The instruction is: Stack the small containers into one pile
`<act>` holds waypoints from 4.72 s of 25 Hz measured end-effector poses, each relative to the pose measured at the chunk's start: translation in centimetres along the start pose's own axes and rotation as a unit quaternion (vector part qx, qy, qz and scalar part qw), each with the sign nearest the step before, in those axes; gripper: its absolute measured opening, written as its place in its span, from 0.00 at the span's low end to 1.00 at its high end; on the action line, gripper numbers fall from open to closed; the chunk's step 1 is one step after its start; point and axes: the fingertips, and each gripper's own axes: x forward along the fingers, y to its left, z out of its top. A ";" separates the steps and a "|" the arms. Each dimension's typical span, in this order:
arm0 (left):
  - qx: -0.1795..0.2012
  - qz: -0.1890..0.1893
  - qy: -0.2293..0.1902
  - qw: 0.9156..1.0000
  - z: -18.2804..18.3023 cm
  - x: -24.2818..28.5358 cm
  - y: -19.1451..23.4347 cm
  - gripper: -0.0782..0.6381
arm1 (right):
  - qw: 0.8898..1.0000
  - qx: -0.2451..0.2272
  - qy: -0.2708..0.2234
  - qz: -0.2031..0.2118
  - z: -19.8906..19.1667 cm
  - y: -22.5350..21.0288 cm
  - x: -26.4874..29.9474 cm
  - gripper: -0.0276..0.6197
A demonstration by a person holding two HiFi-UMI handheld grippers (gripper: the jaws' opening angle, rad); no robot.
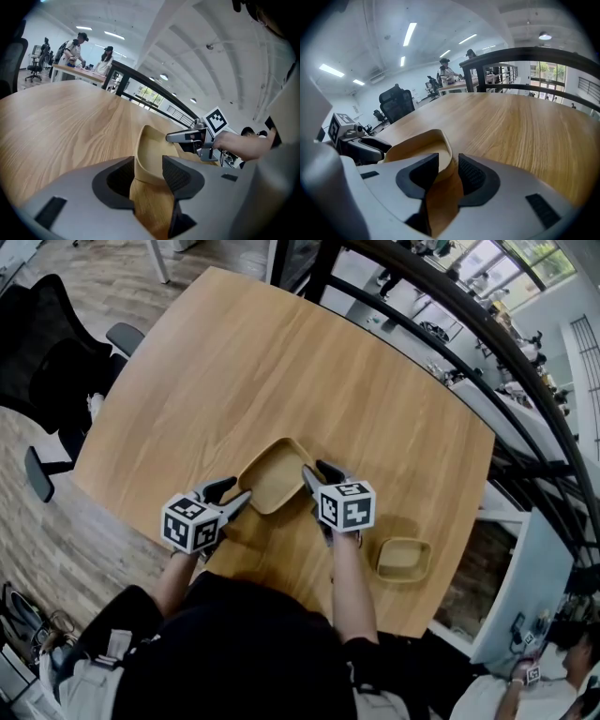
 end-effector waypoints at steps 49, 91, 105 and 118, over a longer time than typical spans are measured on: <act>0.154 -0.058 0.059 0.985 1.8 2.2 -13.0 0.17 | 0.987 0.081 -0.115 -0.077 -5.3 -3.4 -17.4 0.10; 0.241 -0.118 0.106 0.957 -6.8 9.3 -37.5 0.17 | 0.962 0.141 -0.193 -0.135 -20.8 -12.1 -39.8 0.10; 0.258 -0.153 0.131 0.945 -4.7 10.7 -38.3 0.17 | 0.952 0.167 -0.205 -0.156 -20.5 -12.4 -41.0 0.10; 0.268 -0.224 0.166 0.922 -4.5 14.0 -37.9 0.17 | 0.935 0.213 -0.176 -0.220 -21.5 -14.3 -40.4 0.10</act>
